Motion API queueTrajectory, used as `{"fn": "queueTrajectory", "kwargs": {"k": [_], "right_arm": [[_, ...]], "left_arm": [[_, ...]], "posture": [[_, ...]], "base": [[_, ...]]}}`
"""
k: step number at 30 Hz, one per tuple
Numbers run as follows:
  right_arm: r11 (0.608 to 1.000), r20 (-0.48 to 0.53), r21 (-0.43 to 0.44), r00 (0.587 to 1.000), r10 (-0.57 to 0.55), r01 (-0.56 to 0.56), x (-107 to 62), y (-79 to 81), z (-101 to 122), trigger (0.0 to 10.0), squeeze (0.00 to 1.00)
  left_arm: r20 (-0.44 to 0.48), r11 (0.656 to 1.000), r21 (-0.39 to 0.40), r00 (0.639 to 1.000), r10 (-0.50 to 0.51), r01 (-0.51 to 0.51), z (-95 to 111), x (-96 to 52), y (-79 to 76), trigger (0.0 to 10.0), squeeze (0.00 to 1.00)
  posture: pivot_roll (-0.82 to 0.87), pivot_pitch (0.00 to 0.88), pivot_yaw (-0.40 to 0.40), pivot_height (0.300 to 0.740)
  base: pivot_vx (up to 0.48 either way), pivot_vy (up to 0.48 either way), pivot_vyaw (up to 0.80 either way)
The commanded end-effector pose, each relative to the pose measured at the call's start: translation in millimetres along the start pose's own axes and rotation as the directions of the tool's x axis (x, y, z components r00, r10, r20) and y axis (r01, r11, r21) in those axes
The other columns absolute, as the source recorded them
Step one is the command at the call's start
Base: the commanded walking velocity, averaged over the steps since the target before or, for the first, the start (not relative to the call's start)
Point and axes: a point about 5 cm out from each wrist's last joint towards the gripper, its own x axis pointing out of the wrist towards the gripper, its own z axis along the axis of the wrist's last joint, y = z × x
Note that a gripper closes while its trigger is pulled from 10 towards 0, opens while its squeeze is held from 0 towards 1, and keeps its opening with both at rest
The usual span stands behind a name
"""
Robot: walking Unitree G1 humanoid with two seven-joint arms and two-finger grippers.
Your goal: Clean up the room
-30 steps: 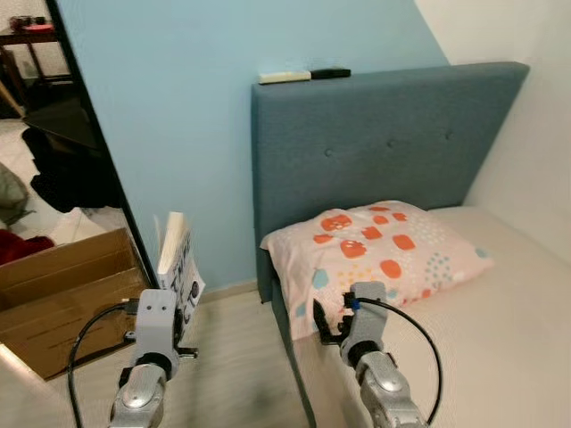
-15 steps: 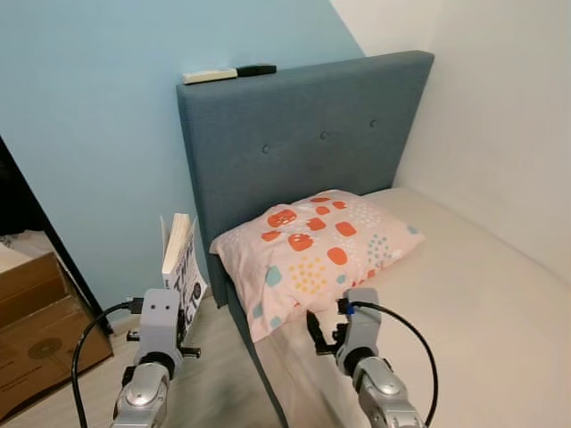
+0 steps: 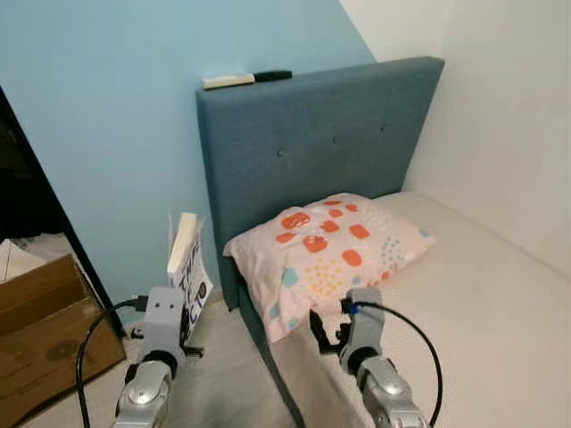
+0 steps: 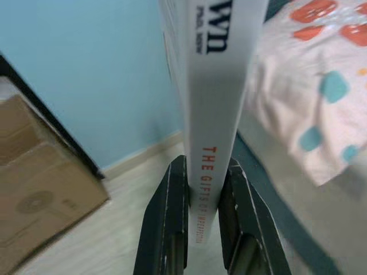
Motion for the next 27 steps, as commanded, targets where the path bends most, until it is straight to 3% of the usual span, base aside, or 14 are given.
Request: {"fn": "queueTrajectory", "kwargs": {"k": [1,10,27], "right_arm": [[1.0,-0.014,-0.002,1.0,0.004,-0.004,-1.1,0.6,-2.7,10.0,0.0],[1.0,-0.011,0.005,1.0,-0.008,0.008,-2.6,-2.3,-3.4,10.0,0.0],[1.0,-0.01,0.002,1.0,-0.019,0.019,-2.3,-5.3,-2.0,10.0,0.0]], "left_arm": [[0.017,0.999,0.036,1.0,-0.009,0.008,4.3,1.0,0.3,10.0,0.0],[-0.003,0.998,0.058,1.0,-0.028,0.028,1.9,-0.3,-3.5,10.0,0.0],[-0.013,0.996,0.085,1.0,0.015,-0.014,2.3,4.7,-3.2,10.0,0.0]], "posture": [[0.02,0.074,-0.008,0.74],[0.02,0.079,-0.004,0.74],[0.03,0.087,-0.002,0.74]], "base": [[0.0,0.0,0.0],[0.0,-0.367,0.0],[0.0,0.0,0.0]]}}
